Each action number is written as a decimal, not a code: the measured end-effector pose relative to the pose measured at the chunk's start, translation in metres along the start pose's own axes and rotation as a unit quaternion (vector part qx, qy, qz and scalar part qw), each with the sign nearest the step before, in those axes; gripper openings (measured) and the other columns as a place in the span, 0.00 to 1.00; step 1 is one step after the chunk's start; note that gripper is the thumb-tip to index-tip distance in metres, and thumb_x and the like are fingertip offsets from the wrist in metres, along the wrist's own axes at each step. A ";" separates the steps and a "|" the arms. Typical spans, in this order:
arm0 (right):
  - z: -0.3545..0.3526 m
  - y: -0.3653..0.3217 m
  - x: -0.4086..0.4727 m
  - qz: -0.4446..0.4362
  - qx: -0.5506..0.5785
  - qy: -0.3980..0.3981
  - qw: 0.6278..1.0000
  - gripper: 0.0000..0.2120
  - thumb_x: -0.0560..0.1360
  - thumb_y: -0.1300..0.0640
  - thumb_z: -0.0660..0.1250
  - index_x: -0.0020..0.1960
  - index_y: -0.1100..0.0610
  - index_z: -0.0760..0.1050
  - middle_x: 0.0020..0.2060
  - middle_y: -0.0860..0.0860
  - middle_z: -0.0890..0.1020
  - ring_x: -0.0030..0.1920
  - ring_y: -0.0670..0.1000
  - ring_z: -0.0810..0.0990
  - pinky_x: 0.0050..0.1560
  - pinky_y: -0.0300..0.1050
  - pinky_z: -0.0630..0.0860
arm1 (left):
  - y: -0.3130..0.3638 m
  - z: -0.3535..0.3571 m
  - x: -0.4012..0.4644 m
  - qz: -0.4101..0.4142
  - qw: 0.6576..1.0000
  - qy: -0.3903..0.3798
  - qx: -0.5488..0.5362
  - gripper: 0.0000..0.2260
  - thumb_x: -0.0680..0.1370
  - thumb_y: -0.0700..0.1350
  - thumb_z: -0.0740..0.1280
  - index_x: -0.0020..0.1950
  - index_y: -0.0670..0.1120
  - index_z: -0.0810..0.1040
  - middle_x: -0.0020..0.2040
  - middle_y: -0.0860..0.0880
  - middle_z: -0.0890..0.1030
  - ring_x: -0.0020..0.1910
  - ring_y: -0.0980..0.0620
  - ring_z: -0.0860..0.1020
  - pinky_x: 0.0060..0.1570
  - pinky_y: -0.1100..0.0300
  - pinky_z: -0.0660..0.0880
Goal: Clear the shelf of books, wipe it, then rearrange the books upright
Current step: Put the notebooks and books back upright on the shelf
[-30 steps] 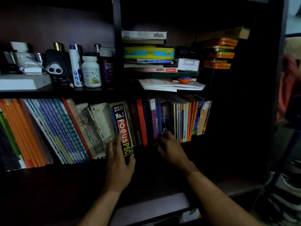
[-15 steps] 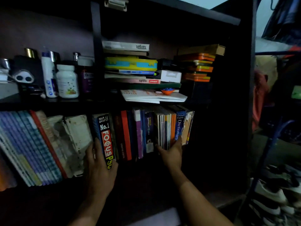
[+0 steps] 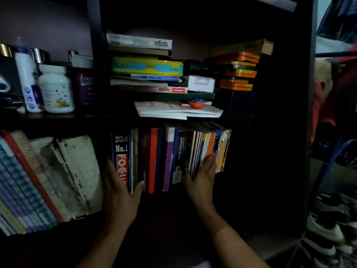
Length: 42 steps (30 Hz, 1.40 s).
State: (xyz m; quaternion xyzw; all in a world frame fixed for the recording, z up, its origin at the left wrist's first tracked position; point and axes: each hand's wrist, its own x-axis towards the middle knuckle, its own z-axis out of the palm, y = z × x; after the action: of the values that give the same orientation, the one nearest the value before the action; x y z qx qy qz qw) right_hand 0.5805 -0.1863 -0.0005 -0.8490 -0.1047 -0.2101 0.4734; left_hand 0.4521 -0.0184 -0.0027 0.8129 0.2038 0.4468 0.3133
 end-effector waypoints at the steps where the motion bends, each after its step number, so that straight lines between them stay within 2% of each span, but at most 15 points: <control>1: 0.005 -0.008 -0.002 -0.017 -0.015 0.013 1.000 0.49 0.79 0.47 0.67 0.81 0.53 0.31 0.81 0.51 0.40 0.80 0.51 0.42 0.79 0.51 0.48 | 0.000 0.000 0.000 0.006 1.000 0.001 0.004 0.52 0.73 0.47 0.77 0.82 0.43 0.41 0.82 0.39 0.49 0.80 0.40 0.51 0.76 0.42 0.58; 4: 0.024 -0.037 -0.004 0.008 0.025 0.054 0.998 0.49 0.78 0.41 0.61 0.79 0.53 0.26 0.79 0.51 0.31 0.79 0.50 0.32 0.79 0.53 0.38 | 0.000 0.001 0.000 0.008 1.000 0.001 0.000 0.53 0.73 0.43 0.77 0.82 0.45 0.38 0.82 0.40 0.48 0.80 0.40 0.51 0.75 0.47 0.56; 8: 0.038 -0.049 0.005 0.065 0.027 0.093 0.993 0.49 0.73 0.38 0.55 0.79 0.54 0.27 0.80 0.53 0.33 0.79 0.51 0.32 0.78 0.57 0.37 | -0.002 0.002 0.001 0.015 1.000 -0.012 0.001 0.54 0.73 0.40 0.77 0.82 0.44 0.37 0.82 0.41 0.46 0.80 0.42 0.50 0.73 0.55 0.50; 14: 0.022 -0.028 -0.004 0.036 0.063 0.078 0.994 0.45 0.81 0.44 0.61 0.79 0.50 0.28 0.79 0.47 0.32 0.79 0.47 0.34 0.78 0.53 0.34 | -0.006 0.001 0.001 -0.005 1.000 -0.026 -0.009 0.52 0.73 0.39 0.76 0.82 0.44 0.40 0.82 0.38 0.51 0.79 0.37 0.55 0.75 0.44 0.59; 19: 0.024 -0.027 -0.004 0.044 0.036 -0.019 0.998 0.52 0.78 0.40 0.64 0.77 0.51 0.23 0.75 0.46 0.24 0.79 0.50 0.30 0.76 0.57 0.33 | -0.003 0.000 0.001 -0.007 1.000 -0.009 -0.023 0.48 0.74 0.38 0.75 0.82 0.42 0.43 0.81 0.38 0.53 0.79 0.37 0.57 0.74 0.46 0.59; 21: 0.019 -0.033 -0.010 0.021 0.054 0.020 0.998 0.48 0.79 0.42 0.62 0.79 0.51 0.28 0.79 0.49 0.31 0.80 0.51 0.35 0.79 0.61 0.37 | -0.004 -0.001 0.002 0.004 0.999 0.001 -0.035 0.47 0.76 0.37 0.72 0.82 0.43 0.42 0.82 0.40 0.52 0.80 0.40 0.55 0.75 0.50 0.57; 23: 0.015 -0.043 -0.021 -0.087 0.082 0.084 0.989 0.44 0.77 0.45 0.61 0.82 0.52 0.38 0.82 0.50 0.43 0.81 0.50 0.44 0.80 0.58 0.46 | -0.006 0.000 0.002 0.017 0.999 0.016 -0.041 0.45 0.77 0.36 0.71 0.83 0.44 0.42 0.82 0.41 0.51 0.80 0.41 0.55 0.75 0.52 0.56; 24: 0.016 -0.049 -0.026 -0.148 0.087 0.067 0.983 0.42 0.77 0.46 0.60 0.83 0.53 0.41 0.82 0.49 0.46 0.81 0.47 0.46 0.80 0.54 0.49 | -0.008 0.001 0.003 0.023 0.999 0.022 -0.040 0.45 0.77 0.36 0.70 0.83 0.44 0.42 0.82 0.41 0.52 0.80 0.42 0.55 0.74 0.53 0.56; 26: 0.021 -0.056 -0.035 -0.208 0.079 -0.048 0.974 0.41 0.80 0.45 0.61 0.82 0.49 0.38 0.82 0.44 0.42 0.80 0.43 0.42 0.80 0.53 0.50 | -0.010 0.003 0.004 0.024 0.999 0.023 -0.040 0.44 0.77 0.35 0.70 0.82 0.44 0.43 0.82 0.41 0.51 0.80 0.43 0.54 0.74 0.54 0.55; 29: 0.023 -0.052 -0.033 -0.206 0.057 -0.139 0.967 0.44 0.81 0.40 0.61 0.80 0.45 0.30 0.78 0.38 0.32 0.79 0.41 0.34 0.80 0.61 0.46 | -0.010 0.003 0.004 0.021 0.999 0.016 -0.036 0.46 0.76 0.37 0.72 0.83 0.44 0.42 0.82 0.42 0.50 0.80 0.43 0.53 0.74 0.53 0.55; 33: 0.014 -0.050 -0.031 -0.205 0.062 -0.150 0.965 0.46 0.80 0.42 0.64 0.80 0.43 0.31 0.79 0.37 0.35 0.79 0.41 0.36 0.79 0.63 0.46 | -0.010 0.003 0.004 0.015 0.999 0.007 -0.028 0.48 0.74 0.37 0.74 0.83 0.44 0.42 0.82 0.42 0.50 0.80 0.42 0.53 0.75 0.50 0.56; 36: 0.012 -0.052 -0.039 -0.173 0.071 -0.118 0.975 0.44 0.78 0.47 0.67 0.82 0.42 0.39 0.81 0.40 0.49 0.80 0.43 0.48 0.79 0.55 0.54 | -0.008 0.001 0.003 0.019 0.999 0.012 -0.028 0.48 0.74 0.36 0.73 0.83 0.44 0.43 0.82 0.41 0.51 0.80 0.42 0.54 0.73 0.54 0.56; 38: 0.015 -0.050 -0.042 -0.152 0.078 -0.070 0.983 0.38 0.78 0.51 0.68 0.81 0.45 0.51 0.74 0.42 0.63 0.73 0.41 0.61 0.75 0.50 0.66 | -0.009 0.002 0.004 0.024 0.999 0.016 -0.027 0.47 0.75 0.36 0.73 0.83 0.44 0.43 0.82 0.41 0.52 0.80 0.42 0.56 0.72 0.54 0.57; 40: 0.018 -0.045 -0.042 -0.128 0.091 -0.079 0.984 0.34 0.79 0.53 0.68 0.79 0.47 0.56 0.71 0.41 0.67 0.69 0.41 0.67 0.71 0.49 0.72 | -0.012 0.003 0.003 0.030 0.999 0.023 -0.028 0.45 0.77 0.37 0.72 0.82 0.45 0.42 0.82 0.41 0.52 0.79 0.40 0.57 0.72 0.52 0.58; 42: 0.019 -0.041 -0.038 -0.111 0.095 -0.097 0.985 0.31 0.80 0.54 0.67 0.78 0.46 0.57 0.73 0.43 0.69 0.71 0.44 0.69 0.69 0.52 0.74 | -0.011 0.005 0.002 0.033 0.999 0.026 -0.027 0.44 0.78 0.37 0.70 0.82 0.47 0.41 0.82 0.41 0.53 0.79 0.41 0.57 0.72 0.51 0.59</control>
State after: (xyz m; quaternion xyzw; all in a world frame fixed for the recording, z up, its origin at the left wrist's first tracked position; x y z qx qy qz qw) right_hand 0.5359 -0.1472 0.0045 -0.7998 -0.2629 -0.1669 0.5131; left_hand 0.4565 -0.0107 -0.0109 0.7982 0.1732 0.4834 0.3151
